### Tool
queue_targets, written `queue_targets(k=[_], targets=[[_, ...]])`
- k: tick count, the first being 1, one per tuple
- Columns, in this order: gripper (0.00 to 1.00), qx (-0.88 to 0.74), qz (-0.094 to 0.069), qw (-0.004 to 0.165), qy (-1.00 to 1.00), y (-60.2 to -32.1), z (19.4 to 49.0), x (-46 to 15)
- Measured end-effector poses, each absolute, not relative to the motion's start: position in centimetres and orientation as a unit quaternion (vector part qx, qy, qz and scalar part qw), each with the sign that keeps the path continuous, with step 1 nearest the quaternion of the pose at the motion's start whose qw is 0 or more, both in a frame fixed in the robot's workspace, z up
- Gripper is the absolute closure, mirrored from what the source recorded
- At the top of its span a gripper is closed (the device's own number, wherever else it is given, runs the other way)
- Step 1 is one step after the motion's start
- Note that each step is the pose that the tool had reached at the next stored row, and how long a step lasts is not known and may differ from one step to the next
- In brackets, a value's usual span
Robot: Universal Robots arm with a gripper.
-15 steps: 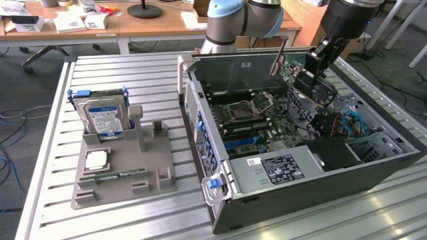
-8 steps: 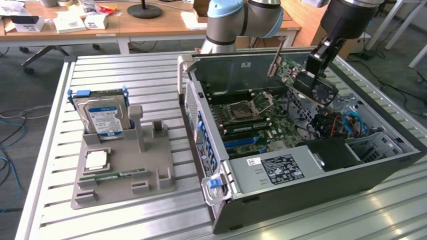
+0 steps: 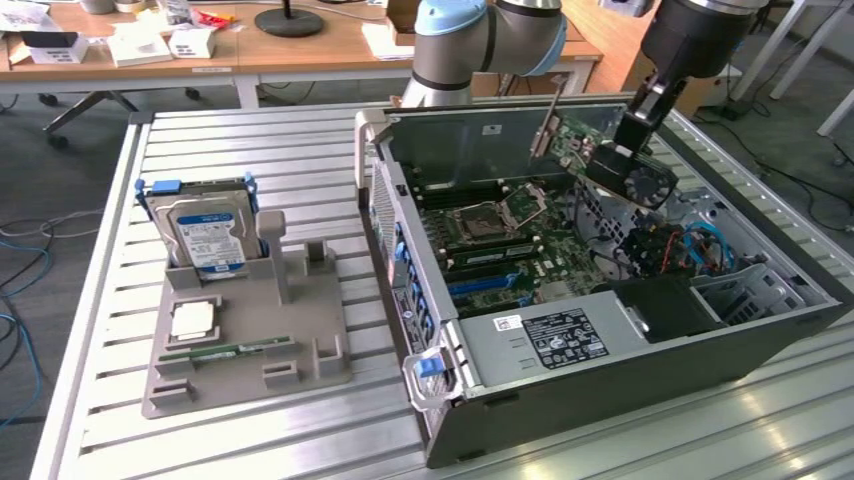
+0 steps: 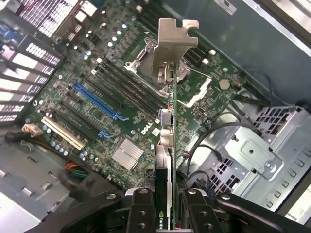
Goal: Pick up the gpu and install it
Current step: 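Insert the gpu into the slot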
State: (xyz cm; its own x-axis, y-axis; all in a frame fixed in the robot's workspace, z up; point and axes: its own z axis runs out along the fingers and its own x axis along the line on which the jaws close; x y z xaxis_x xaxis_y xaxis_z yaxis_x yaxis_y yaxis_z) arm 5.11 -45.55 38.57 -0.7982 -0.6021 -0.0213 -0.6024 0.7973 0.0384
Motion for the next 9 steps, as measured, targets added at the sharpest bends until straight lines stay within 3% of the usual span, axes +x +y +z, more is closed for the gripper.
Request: queue_targets(k=[9], targets=[[0.73,-0.374,0.022,0.003,0.927,-45.55,38.57,5.11]])
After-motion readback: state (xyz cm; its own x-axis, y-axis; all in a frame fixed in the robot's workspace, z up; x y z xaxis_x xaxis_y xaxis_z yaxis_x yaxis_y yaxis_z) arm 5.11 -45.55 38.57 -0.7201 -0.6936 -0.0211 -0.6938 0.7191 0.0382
